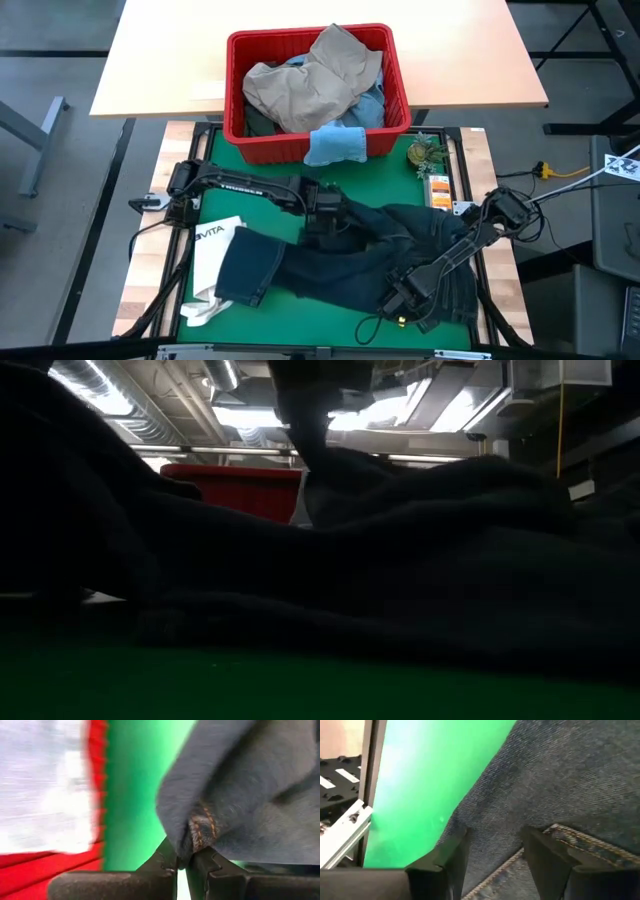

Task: Fold Laundry from Bin
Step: Fold the dark blue pants

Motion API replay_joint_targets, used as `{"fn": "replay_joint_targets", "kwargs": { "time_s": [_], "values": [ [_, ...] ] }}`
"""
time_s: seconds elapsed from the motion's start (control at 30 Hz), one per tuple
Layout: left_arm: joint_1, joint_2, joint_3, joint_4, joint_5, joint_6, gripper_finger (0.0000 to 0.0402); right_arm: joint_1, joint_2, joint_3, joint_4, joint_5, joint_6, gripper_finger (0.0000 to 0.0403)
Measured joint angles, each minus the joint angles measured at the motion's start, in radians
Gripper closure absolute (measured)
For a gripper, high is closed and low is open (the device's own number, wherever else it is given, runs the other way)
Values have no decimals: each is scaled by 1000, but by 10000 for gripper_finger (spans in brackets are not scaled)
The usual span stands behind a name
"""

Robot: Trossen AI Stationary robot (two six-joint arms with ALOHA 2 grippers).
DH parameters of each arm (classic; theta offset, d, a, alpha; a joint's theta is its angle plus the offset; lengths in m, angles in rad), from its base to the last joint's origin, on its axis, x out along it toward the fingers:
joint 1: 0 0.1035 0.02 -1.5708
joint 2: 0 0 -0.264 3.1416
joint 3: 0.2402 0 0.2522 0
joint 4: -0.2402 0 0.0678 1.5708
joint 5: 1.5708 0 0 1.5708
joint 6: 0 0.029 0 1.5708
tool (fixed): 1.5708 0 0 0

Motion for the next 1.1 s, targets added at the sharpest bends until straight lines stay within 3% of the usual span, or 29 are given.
{"fn": "replay_joint_targets", "kwargs": {
  "time_s": [0.3, 0.43, 0.9, 1.1],
  "values": [
    [0, 0, 89, -82, -444, 297, 378, -1, 23, 2, -1, -48, 1, 215],
    [0, 0, 90, -78, -552, 395, 360, -1, 24, 2, -1, -48, 1, 215],
    [36, 0, 90, -72, -531, 313, 217, -1, 25, 1, 2, -48, 1, 215],
    [37, 0, 90, -72, -535, 345, 199, 0, 26, 0, 3, -48, 1, 215]
  ]
}}
